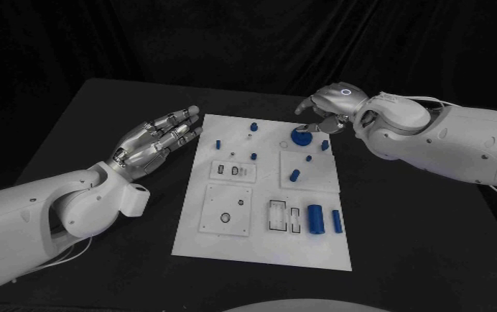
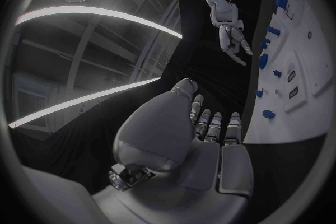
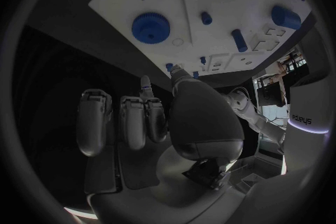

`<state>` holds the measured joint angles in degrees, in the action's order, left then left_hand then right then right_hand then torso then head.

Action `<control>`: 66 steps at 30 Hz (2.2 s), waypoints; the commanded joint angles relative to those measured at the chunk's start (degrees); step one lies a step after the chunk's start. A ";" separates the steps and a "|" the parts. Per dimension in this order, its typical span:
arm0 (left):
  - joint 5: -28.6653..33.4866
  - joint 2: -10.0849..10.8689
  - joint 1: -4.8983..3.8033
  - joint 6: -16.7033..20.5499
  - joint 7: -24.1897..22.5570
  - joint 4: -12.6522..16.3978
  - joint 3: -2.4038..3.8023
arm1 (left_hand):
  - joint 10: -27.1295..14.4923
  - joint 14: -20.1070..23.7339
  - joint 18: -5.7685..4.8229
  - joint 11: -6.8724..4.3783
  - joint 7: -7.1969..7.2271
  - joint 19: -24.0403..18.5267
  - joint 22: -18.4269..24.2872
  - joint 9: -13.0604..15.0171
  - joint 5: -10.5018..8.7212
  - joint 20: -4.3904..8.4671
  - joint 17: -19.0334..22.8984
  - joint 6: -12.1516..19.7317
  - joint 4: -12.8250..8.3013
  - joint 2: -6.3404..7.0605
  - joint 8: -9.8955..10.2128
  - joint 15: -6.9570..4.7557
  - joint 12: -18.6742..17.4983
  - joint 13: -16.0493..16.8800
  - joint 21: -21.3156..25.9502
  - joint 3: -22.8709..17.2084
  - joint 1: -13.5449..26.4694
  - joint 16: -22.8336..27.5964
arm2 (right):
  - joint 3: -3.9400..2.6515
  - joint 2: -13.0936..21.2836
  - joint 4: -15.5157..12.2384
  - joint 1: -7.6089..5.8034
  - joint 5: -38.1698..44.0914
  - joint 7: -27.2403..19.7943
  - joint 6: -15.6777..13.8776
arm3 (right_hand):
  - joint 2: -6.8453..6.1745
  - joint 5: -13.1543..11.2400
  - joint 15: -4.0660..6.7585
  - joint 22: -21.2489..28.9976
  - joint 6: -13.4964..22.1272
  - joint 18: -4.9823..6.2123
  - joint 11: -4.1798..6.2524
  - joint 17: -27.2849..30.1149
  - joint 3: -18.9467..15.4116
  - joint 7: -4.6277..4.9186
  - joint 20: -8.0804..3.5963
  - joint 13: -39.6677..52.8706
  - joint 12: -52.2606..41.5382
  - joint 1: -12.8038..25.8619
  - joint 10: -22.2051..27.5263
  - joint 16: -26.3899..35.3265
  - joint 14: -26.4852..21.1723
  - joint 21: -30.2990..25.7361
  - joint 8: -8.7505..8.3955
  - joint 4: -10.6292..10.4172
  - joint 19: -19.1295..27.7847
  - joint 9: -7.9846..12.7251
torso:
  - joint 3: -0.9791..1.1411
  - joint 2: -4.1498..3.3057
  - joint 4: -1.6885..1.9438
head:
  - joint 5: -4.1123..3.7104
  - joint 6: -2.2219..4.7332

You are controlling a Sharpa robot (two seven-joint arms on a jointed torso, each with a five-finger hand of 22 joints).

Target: Assemble the parts on the task board

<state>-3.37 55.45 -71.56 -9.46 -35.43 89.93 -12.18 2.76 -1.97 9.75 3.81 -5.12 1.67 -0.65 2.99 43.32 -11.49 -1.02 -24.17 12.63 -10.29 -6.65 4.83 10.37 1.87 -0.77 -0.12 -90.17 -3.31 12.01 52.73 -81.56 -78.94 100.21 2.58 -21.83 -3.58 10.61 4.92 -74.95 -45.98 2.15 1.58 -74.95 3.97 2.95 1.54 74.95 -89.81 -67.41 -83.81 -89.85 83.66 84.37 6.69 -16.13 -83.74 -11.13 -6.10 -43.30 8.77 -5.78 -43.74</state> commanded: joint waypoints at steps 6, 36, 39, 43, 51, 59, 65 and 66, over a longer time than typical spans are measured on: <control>-0.12 -0.22 -0.07 -1.31 -0.35 -0.19 0.04 | -0.08 0.03 0.66 0.33 -0.29 0.12 -0.05 0.03 -0.12 -0.45 -0.06 0.10 0.03 0.21 -0.17 0.20 0.12 0.00 -0.22 -0.29 0.05 -0.16 | -0.09 0.06 1.02 1.97 -2.55 4.35 4.35 | -0.77 0.11 0.23 -10.84 0.85 -0.72 -0.15 -15.05 0.38 0.33 -0.19 15.05 -0.19 1.17 -6.19 -0.15 6.34 1.57 -0.87 -0.33 -2.88 -0.06 | -0.10 0.17 -0.23 | 0.33 -0.47; -0.12 -0.17 -0.03 -1.81 -0.09 -0.51 0.04 | -0.13 0.04 0.65 0.34 -0.30 0.11 -0.04 0.02 -0.14 -0.50 -0.06 0.12 0.00 0.20 -0.18 0.28 0.12 -0.01 -0.21 -0.43 0.06 -0.16 | -0.09 -0.75 2.63 3.86 -2.66 3.24 -1.72 | -0.53 8.34 -0.19 -10.71 4.02 -0.52 -0.21 -15.05 3.36 0.68 0.20 15.05 -0.19 -4.04 -6.19 -0.15 6.34 0.99 -0.40 2.76 -2.43 -1.95 | -0.11 0.22 -0.21 | 0.42 -1.00; -0.12 -0.17 -0.03 -1.89 0.01 -0.60 0.04 | -0.13 0.04 0.65 0.34 -0.30 0.11 -0.04 0.02 -0.14 -0.50 -0.06 0.12 0.00 0.20 -0.18 0.28 0.12 -0.01 -0.21 -0.43 0.06 -0.16 | -0.09 -0.71 2.48 3.87 -2.66 3.28 -2.34 | -0.40 8.50 -0.19 -10.94 2.46 -0.59 -0.23 -15.05 3.39 0.72 0.18 15.05 -0.19 -4.38 -6.19 -0.15 6.34 1.14 3.44 3.37 -2.63 -4.10 | -0.10 0.20 -0.23 | 0.44 -1.04; -0.12 -0.22 -0.02 -1.96 0.09 -0.74 0.04 | -0.13 0.04 0.65 0.34 -0.30 0.11 -0.04 0.02 -0.14 -0.50 -0.06 0.12 0.00 0.20 -0.18 0.28 0.12 -0.01 -0.21 -0.43 0.06 -0.16 | -0.09 -0.85 2.59 3.89 -2.66 3.64 -2.65 | -0.31 8.08 -0.34 -10.97 4.24 -0.57 -0.30 -15.05 3.14 0.89 0.21 15.05 -0.19 -4.37 -6.19 -0.15 6.34 1.05 6.79 3.80 -2.64 -6.46 | -0.12 0.18 -0.22 | 0.31 -1.03; -0.12 -0.45 -0.01 -2.19 0.14 -0.88 0.04 | -0.18 0.04 0.64 0.38 -0.33 0.10 -0.04 0.02 -0.15 -0.55 -0.06 0.14 -0.06 0.18 -0.20 0.34 0.15 -0.02 -0.20 -0.65 0.09 -0.18 | -0.09 -1.85 3.70 3.96 -2.66 5.29 0.09 | -0.41 5.77 -0.32 -10.93 8.25 -0.53 -0.38 -15.05 2.64 0.95 0.29 15.05 -0.19 -3.83 -6.19 -0.15 6.34 0.83 9.27 3.75 -2.58 -8.18 | -0.08 0.18 -0.23 | 0.20 -1.08; -0.12 -0.44 0.00 -2.34 0.23 -0.91 0.04 | -0.18 0.04 0.64 0.38 -0.33 0.10 -0.04 0.02 -0.15 -0.55 -0.06 0.14 -0.06 0.18 -0.20 0.34 0.15 -0.02 -0.20 -0.65 0.09 -0.18 | -0.09 -3.01 5.34 4.50 -2.66 6.23 2.45 | -0.53 3.89 -0.40 -10.74 9.40 -0.44 -0.49 -15.05 2.21 1.08 0.35 15.05 -0.19 -3.19 -6.19 -0.15 6.34 0.51 10.80 3.41 -2.41 -8.93 | -0.11 0.20 -0.25 | 0.33 -1.33; -0.12 -0.48 0.01 -2.47 0.25 -0.96 0.04 | -0.18 0.04 0.64 0.38 -0.33 0.10 -0.04 0.02 -0.15 -0.55 -0.06 0.14 -0.06 0.18 -0.20 0.34 0.15 -0.02 -0.20 -0.65 0.09 -0.18 | -0.10 -3.69 6.14 4.75 -2.66 6.29 3.49 | -0.43 3.84 -0.41 -10.75 9.59 -0.44 -0.53 -15.05 2.21 1.17 0.37 15.05 -0.19 -3.11 -6.19 -0.15 6.34 0.50 10.90 3.34 -2.42 -8.96 | -0.11 0.20 -0.18 | 0.30 -1.49; -0.12 -0.48 0.01 -2.50 0.26 -0.97 0.04 | -0.18 0.04 0.64 0.38 -0.33 0.10 -0.04 0.02 -0.15 -0.55 -0.06 0.14 -0.06 0.18 -0.20 0.34 0.15 -0.02 -0.20 -0.65 0.09 -0.18 | -0.10 -3.83 6.30 4.80 -2.66 6.20 3.82 | -0.24 4.28 -0.46 -10.74 9.54 -0.43 -0.60 -15.05 2.30 1.25 0.40 15.05 -0.19 -3.12 -6.19 -0.15 6.34 0.47 11.20 3.33 -2.41 -9.06 | -0.11 0.20 -0.21 | 0.31 -1.53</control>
<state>-3.39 55.08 -71.55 -10.97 -34.67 88.90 -12.19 2.76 -1.96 9.75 3.80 -5.12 1.88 -0.65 2.97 43.32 -11.70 -1.01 -24.17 12.57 -10.29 -6.65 4.82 10.37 1.85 -0.77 -0.52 -90.17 -3.31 11.87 49.00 -75.49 -74.40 97.46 7.33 -20.01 -4.08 14.59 4.95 -74.91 -36.64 2.23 1.37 -74.92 6.49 4.08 1.74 74.92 -89.80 -71.00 -84.00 -89.85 83.99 85.12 17.62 -12.80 -83.94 -20.11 -6.20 -43.10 8.54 -5.47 -45.18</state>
